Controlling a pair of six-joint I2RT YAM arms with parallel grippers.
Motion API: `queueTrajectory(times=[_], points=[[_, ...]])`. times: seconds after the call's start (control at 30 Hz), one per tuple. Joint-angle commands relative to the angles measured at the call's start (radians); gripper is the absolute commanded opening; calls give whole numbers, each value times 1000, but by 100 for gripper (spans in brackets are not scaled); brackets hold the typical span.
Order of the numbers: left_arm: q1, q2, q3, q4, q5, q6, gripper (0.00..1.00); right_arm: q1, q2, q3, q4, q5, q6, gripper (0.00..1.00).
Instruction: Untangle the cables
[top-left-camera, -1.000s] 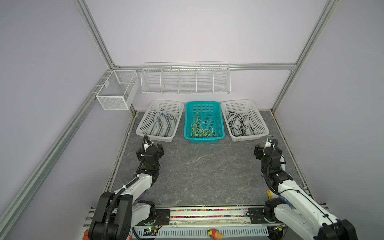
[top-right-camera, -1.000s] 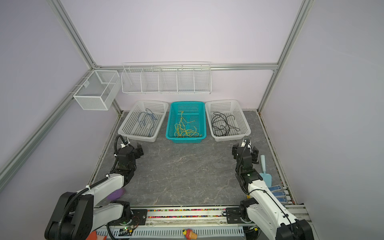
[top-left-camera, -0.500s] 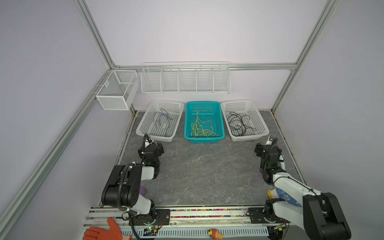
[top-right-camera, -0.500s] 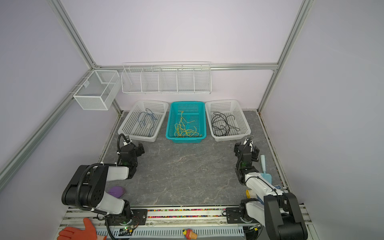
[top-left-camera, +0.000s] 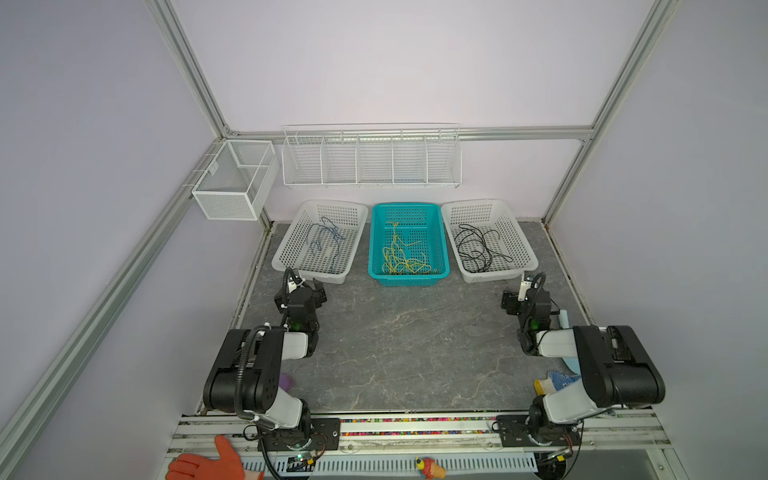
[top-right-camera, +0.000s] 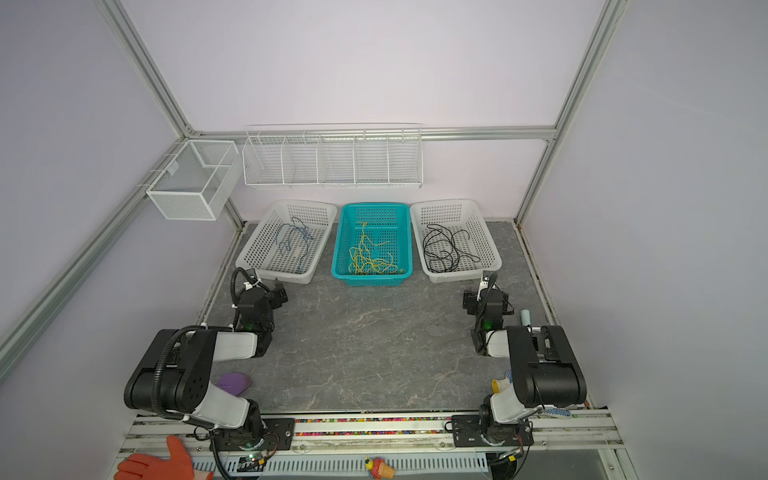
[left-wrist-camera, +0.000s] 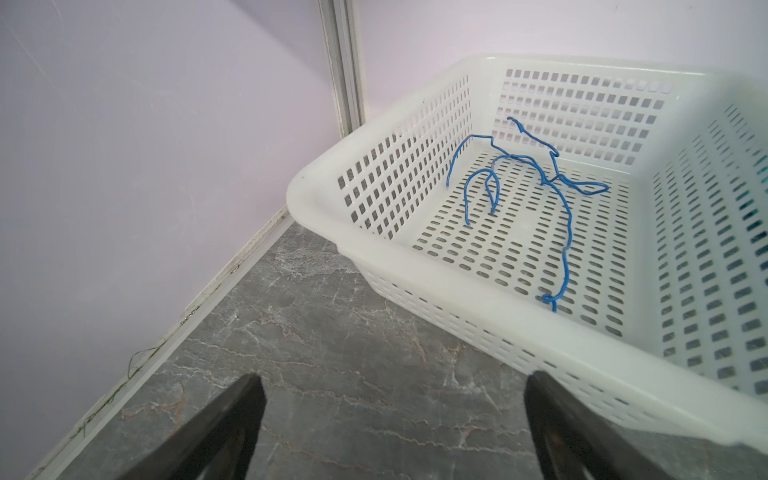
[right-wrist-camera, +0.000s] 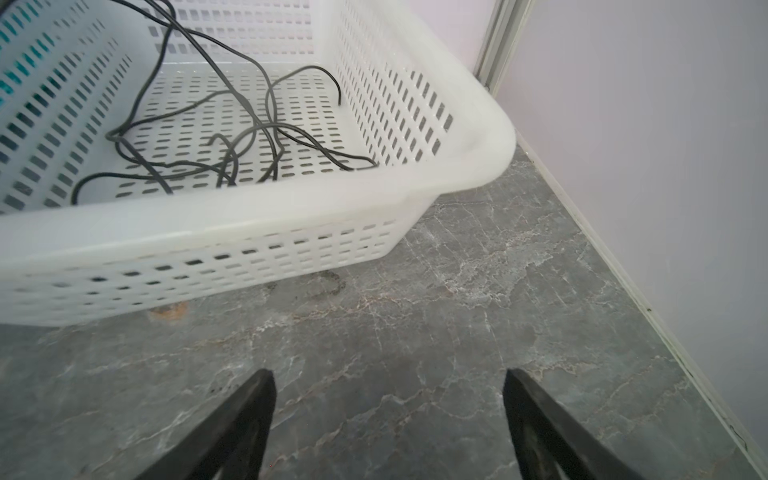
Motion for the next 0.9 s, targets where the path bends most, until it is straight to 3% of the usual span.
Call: queueTrajectory(times=[0.0,0.87], points=[[3,14,0,64,11,14,98,0,-15,16,26,-65,-4,88],[4,16,-1,65,10,14,98,-1,-10,13,41,-68,-5,88]])
